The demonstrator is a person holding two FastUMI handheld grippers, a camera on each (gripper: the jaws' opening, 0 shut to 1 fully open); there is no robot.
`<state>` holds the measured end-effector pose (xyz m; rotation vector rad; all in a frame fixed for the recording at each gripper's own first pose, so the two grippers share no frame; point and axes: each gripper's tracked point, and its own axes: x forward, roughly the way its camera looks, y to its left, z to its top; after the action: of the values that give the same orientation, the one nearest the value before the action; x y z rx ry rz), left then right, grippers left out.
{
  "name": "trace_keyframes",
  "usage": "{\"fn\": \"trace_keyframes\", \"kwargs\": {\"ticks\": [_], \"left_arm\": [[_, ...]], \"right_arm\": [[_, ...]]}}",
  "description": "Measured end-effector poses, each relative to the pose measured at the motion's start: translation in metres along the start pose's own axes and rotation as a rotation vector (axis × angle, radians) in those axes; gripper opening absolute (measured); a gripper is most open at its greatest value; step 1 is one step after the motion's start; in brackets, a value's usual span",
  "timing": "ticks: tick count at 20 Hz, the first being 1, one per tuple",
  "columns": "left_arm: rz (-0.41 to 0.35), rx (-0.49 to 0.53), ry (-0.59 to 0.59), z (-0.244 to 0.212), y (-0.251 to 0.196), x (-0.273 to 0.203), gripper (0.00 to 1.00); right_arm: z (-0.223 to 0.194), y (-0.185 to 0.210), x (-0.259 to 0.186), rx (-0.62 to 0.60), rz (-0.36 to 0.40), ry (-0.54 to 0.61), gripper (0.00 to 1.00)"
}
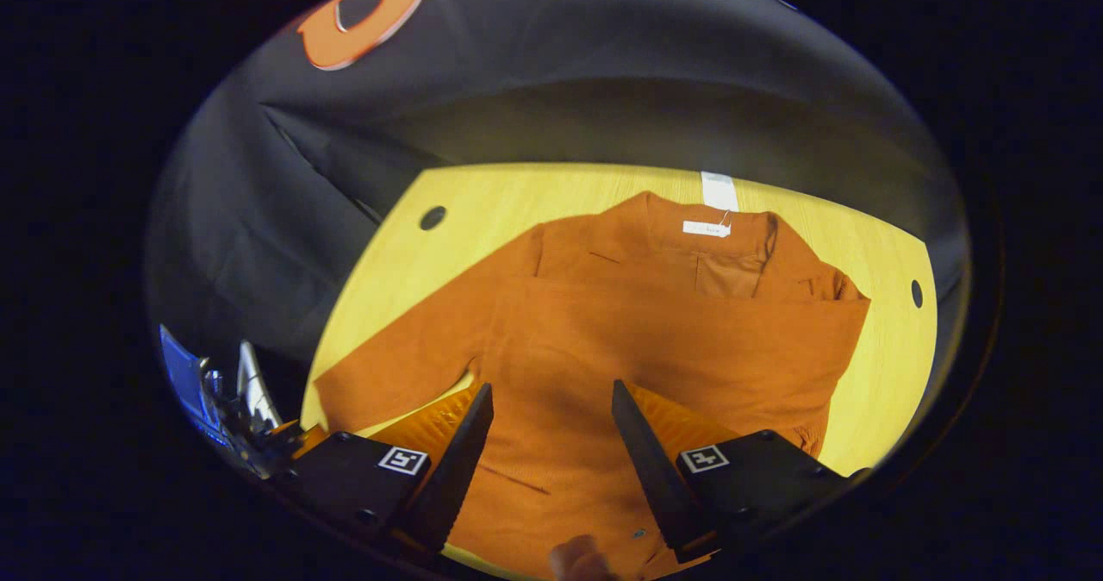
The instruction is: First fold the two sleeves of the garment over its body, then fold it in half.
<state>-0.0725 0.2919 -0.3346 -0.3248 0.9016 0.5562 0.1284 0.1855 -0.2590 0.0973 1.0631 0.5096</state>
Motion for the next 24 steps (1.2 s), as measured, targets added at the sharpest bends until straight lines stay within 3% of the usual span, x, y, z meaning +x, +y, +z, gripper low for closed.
{"fn": "trace_keyframes", "kwargs": {"ticks": [4, 5, 7, 9, 10, 13, 16, 18, 19, 20, 24], "left_arm": [[-0.03, -0.055, 0.117, 0.005, -0.011, 0.009, 0.96], [-0.05, -0.107, 0.158, 0.004, -0.016, 0.012, 0.97], [-0.085, -0.24, 0.228, 0.007, -0.024, 0.015, 0.97], [-0.086, -0.303, 0.277, 0.016, -0.023, 0.024, 0.97], [-0.074, -0.299, 0.304, 0.018, -0.019, 0.026, 0.97], [-0.043, -0.308, 0.408, 0.014, -0.015, 0.035, 0.98], [-0.047, -0.335, 0.501, 0.005, -0.017, 0.043, 0.98], [-0.041, -0.312, 0.527, 0.007, -0.017, 0.044, 0.91], [-0.046, -0.292, 0.544, 0.009, -0.017, 0.044, 0.95], [-0.049, -0.292, 0.561, 0.007, -0.016, 0.045, 0.89], [-0.049, -0.323, 0.627, 0.006, -0.015, 0.044, 0.88]], "right_arm": [[-0.036, -0.015, -0.086, -0.013, 0.082, -0.101, 0.91], [-0.046, -0.021, -0.106, -0.014, 0.092, -0.128, 0.89], [-0.067, -0.034, -0.144, -0.021, 0.11, -0.178, 0.94], [-0.087, -0.059, -0.176, -0.019, 0.081, -0.22, 0.87], [-0.099, -0.069, -0.189, -0.007, 0.063, -0.232, 0.94], [-0.13, -0.098, -0.209, 0.059, 0.031, -0.234, 0.94], [-0.154, -0.14, -0.222, 0.119, -0.058, -0.222, 0.94], [-0.164, -0.154, -0.235, 0.141, -0.086, -0.236, 0.94], [-0.172, -0.167, -0.24, 0.148, -0.12, -0.24, 0.94], [-0.18, -0.173, -0.244, 0.157, -0.131, -0.239, 0.94], [-0.2, -0.195, -0.257, 0.222, -0.169, -0.222, 0.94]]}}
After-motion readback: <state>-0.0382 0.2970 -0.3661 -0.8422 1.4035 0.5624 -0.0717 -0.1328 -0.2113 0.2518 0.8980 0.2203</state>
